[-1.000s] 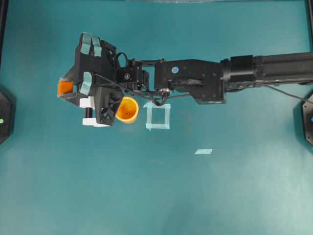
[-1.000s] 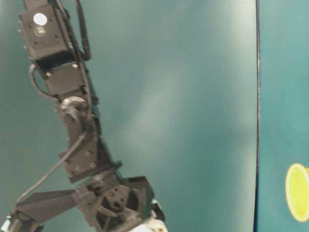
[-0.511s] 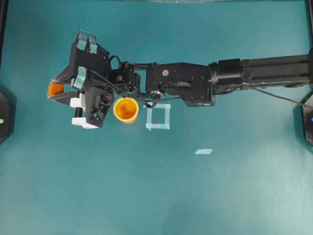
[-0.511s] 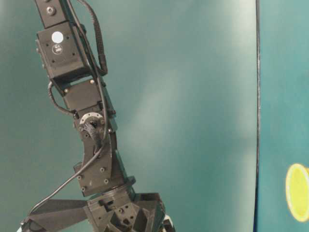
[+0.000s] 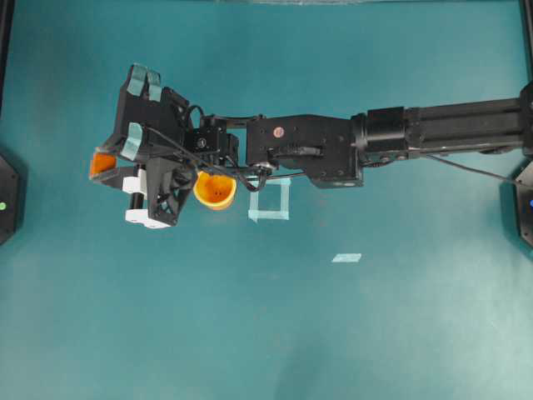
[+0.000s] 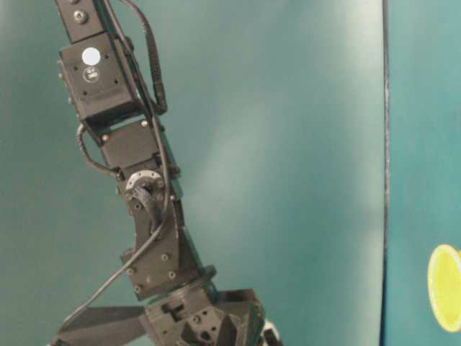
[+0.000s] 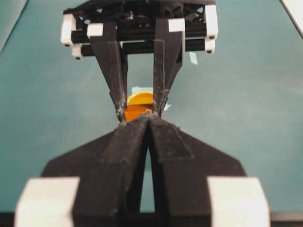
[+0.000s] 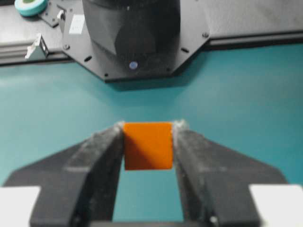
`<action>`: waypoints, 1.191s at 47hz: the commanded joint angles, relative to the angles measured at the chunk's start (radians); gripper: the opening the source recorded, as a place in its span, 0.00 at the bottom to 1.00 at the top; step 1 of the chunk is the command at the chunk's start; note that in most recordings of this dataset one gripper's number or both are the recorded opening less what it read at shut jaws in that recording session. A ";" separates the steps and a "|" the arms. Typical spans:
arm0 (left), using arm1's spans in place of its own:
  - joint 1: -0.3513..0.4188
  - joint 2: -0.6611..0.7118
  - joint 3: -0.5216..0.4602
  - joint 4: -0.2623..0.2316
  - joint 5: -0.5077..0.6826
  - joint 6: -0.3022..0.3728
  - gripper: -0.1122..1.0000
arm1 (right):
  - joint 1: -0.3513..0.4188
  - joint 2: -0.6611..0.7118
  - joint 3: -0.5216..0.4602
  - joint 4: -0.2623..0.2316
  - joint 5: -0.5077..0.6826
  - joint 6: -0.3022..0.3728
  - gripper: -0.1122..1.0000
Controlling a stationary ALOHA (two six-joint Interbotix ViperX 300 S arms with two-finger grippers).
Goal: Move the block to the left with right arm.
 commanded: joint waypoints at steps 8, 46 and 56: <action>0.003 0.008 -0.028 0.003 -0.011 0.000 0.10 | 0.002 -0.025 -0.031 0.005 -0.009 0.011 0.46; 0.003 0.015 -0.023 0.003 -0.015 -0.002 0.10 | 0.026 -0.020 -0.031 0.005 -0.012 0.014 0.46; 0.003 0.017 -0.025 0.003 -0.015 0.000 0.10 | 0.034 -0.021 -0.029 0.005 -0.015 0.015 0.46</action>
